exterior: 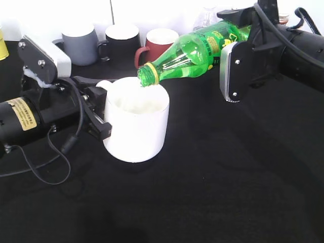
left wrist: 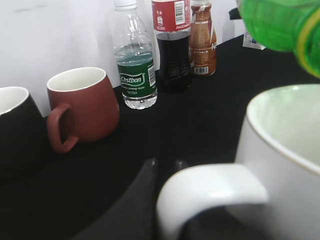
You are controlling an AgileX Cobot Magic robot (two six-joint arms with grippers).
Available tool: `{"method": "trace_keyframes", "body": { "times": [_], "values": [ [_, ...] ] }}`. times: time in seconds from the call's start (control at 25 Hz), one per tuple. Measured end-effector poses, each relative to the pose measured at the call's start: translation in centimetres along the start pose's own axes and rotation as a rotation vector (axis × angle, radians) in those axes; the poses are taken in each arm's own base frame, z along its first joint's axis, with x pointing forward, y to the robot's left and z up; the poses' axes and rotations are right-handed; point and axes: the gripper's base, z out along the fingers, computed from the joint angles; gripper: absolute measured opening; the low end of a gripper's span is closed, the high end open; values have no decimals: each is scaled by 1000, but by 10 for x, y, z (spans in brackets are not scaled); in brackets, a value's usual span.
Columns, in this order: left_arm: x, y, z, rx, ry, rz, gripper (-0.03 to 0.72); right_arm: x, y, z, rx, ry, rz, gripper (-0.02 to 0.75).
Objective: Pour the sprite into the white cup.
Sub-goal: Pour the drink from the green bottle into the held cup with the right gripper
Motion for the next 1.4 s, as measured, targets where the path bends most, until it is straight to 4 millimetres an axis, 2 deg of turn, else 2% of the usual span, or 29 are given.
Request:
{"method": "trace_keyframes", "body": {
  "times": [1.2, 1.4],
  "values": [
    [1, 0, 0, 4, 8, 11, 60, 0, -1, 0, 4, 0, 9, 407],
    [1, 0, 0, -1, 7, 7, 60, 0, -1, 0, 5, -1, 107, 407]
  ]
}}
